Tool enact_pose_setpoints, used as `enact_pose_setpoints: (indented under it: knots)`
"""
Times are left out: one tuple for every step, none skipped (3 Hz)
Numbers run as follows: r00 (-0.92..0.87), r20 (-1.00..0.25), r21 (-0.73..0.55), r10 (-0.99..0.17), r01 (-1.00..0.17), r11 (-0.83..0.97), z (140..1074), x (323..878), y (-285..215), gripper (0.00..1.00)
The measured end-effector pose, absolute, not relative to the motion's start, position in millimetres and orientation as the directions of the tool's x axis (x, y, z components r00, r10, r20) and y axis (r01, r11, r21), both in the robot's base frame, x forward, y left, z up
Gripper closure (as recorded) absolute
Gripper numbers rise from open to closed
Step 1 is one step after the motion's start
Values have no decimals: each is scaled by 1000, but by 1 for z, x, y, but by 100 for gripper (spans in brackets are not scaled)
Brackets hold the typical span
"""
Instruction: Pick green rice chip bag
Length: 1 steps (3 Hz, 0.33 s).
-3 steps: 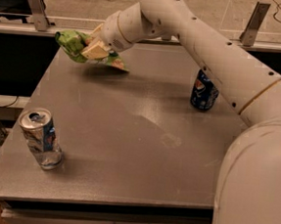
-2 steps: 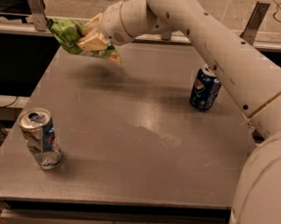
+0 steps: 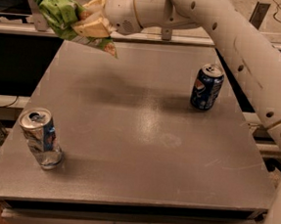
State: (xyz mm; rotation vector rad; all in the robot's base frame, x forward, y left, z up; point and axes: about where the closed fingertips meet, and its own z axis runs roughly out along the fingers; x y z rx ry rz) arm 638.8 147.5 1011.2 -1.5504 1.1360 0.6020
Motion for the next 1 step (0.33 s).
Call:
enact_pose_setpoints:
  knots:
    - [418,-838,-454,-350,-890,26,1011,639,148,100]
